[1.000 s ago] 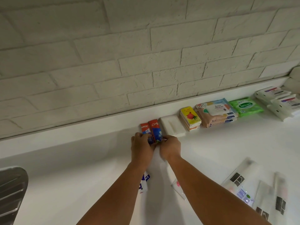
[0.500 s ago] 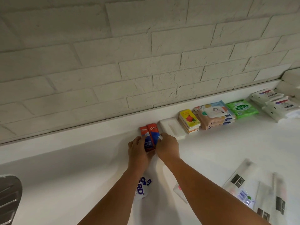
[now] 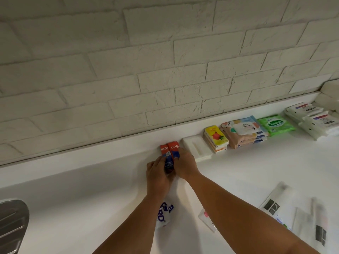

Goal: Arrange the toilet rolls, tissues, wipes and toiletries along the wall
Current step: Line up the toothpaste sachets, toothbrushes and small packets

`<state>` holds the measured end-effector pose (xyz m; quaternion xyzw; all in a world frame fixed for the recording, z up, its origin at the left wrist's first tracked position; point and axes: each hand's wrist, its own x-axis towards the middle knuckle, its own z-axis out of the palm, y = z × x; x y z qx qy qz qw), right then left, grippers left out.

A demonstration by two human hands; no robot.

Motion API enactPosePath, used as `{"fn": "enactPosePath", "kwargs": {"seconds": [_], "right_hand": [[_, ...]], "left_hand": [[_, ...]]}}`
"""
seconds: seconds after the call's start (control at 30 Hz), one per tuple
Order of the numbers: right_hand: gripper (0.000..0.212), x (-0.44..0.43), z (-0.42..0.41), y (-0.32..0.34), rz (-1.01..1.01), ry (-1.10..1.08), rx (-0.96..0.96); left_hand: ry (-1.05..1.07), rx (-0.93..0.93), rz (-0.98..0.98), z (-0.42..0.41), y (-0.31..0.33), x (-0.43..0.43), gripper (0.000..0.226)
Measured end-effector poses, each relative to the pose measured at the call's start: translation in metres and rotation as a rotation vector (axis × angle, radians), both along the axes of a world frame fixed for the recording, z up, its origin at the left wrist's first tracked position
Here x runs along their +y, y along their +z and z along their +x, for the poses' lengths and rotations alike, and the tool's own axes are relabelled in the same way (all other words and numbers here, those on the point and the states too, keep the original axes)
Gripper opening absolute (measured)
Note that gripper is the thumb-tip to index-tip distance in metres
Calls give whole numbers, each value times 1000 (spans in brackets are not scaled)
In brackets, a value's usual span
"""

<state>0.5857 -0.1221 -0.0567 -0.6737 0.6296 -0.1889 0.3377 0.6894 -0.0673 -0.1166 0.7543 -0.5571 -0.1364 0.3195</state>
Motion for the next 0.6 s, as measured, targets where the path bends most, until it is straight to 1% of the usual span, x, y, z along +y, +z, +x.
{"fn": "enactPosePath", "kwargs": {"seconds": [0.07,0.2,0.33,0.4,0.5,0.6], "right_hand": [[32,-1,-1,-1,5,4,-10],[30,-1,-6,-2,10,24,-19],[31,5,-9,4,-10,65,-61],[28,13,-11,10,-57,117,-95],[32,33,-22,16,-162,198,-154],[32,51,-47,21,-200,149,-221]], "left_hand": [[2,2,-3,-1,2,0,59],[5,-51,15,-4,6,2,62],[-10,-20,21,-1,12,2,54],[-15,-18,41,0,17,2,49],[3,17,25,-7,28,9,43],[28,75,-47,-22,38,22,47]]}}
